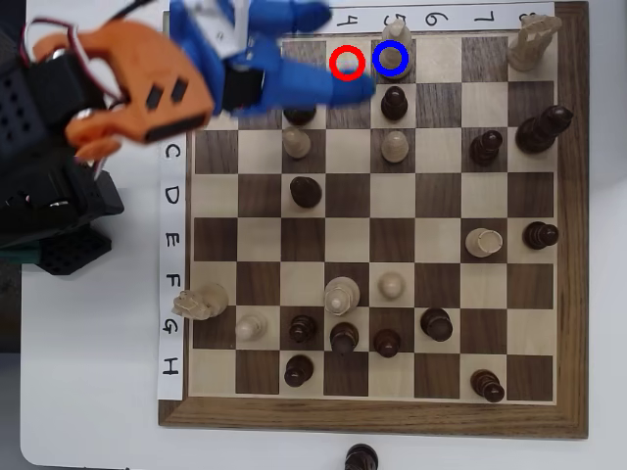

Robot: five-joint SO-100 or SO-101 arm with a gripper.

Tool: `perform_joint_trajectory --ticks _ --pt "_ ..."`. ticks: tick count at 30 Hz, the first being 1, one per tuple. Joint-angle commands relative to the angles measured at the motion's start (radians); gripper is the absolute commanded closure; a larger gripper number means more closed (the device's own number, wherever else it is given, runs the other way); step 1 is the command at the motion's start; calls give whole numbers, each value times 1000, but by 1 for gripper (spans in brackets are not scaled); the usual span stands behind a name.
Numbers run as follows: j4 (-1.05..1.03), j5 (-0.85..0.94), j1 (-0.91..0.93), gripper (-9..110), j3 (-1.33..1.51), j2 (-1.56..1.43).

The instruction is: Move the piece to destination

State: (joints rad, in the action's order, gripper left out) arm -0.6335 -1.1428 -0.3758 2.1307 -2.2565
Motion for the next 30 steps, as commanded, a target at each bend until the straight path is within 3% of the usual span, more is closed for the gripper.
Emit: perform_joint_trajectory --ticks 1,14,23,30 --pt "-100 454 264 67 74 -298" --pt "2 994 894 79 227 -426" --pt "71 1411 1385 83 465 -701" --pt "41 1451 1603 84 606 -861"
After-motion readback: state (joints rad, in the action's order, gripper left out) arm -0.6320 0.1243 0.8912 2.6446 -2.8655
